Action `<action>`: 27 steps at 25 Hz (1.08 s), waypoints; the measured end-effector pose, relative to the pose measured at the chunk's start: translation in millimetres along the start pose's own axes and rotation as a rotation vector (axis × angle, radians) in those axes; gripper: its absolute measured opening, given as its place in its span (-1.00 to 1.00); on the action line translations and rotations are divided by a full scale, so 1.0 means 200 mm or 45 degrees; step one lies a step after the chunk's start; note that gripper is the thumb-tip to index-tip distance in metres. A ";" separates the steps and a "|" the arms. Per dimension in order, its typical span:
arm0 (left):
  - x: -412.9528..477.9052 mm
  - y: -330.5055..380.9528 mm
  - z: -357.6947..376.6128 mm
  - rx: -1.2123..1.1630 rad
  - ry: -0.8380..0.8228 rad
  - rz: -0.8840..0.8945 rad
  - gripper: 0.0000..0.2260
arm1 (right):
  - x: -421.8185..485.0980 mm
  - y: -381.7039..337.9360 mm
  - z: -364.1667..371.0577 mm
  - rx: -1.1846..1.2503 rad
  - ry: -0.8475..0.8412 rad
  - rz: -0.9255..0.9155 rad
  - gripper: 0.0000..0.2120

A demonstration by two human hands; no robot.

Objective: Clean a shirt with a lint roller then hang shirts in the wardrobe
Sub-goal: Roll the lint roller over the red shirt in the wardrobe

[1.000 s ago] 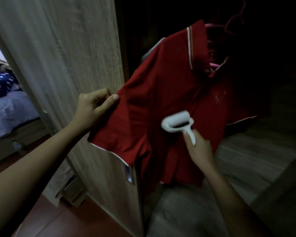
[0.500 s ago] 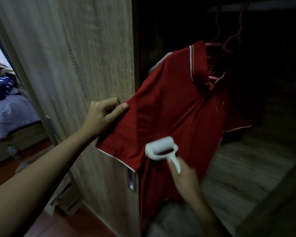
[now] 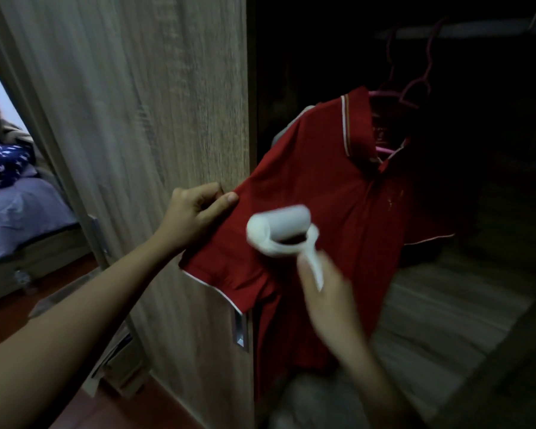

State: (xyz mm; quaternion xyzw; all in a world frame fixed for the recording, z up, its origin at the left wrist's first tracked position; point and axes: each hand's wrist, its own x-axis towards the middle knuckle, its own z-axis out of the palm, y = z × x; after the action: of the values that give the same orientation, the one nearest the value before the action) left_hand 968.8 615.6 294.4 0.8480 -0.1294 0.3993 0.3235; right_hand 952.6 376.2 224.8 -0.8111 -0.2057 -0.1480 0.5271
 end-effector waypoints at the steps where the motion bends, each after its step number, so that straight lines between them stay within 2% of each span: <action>1: 0.00 0.00 0.00 0.015 -0.001 0.001 -0.67 | -0.12 0.04 0.07 0.046 -0.051 0.055 -0.77; 3: 0.00 0.00 -0.01 0.022 -0.020 0.011 -0.66 | -0.24 0.09 0.14 0.091 -0.105 0.151 -0.76; 5: 0.00 0.01 -0.02 0.019 -0.041 0.007 -0.67 | -0.17 0.08 0.11 0.061 -0.080 0.163 -0.77; 10: 0.00 0.02 -0.02 0.018 -0.046 -0.006 -0.65 | 0.37 -0.11 -0.15 -0.043 0.172 -0.037 -0.80; 13: 0.00 0.01 -0.01 0.015 0.005 -0.015 -0.65 | 0.43 -0.11 -0.18 -0.016 0.205 -0.133 -0.82; 16: -0.01 0.01 0.01 0.012 0.044 -0.017 -0.67 | 0.12 0.20 0.03 0.022 0.158 0.026 -0.80; 19: -0.01 0.02 0.00 0.027 0.047 -0.020 -0.67 | -0.26 0.61 0.23 -0.074 -0.018 0.266 -0.56; 21: -0.01 0.01 0.01 0.041 0.047 -0.020 -0.66 | -0.33 0.95 0.31 -0.159 -0.021 0.331 -0.51; 22: -0.01 0.00 0.01 0.043 0.055 -0.020 -0.66 | -0.31 1.05 0.34 -0.163 -0.004 0.318 -0.52; 24: -0.02 -0.01 0.01 0.025 0.056 -0.014 -0.68 | -0.20 0.92 0.27 -0.128 0.069 0.345 -0.57; 27: -0.01 -0.01 0.02 0.025 0.047 -0.011 -0.68 | 0.12 0.59 0.08 0.020 0.240 0.153 -0.87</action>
State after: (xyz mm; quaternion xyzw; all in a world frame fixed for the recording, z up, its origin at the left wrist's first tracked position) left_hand 970.7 614.7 290.8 0.8442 -0.1159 0.4147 0.3192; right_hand 1032.5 352.8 135.4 -0.8003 -0.1073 -0.1901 0.5584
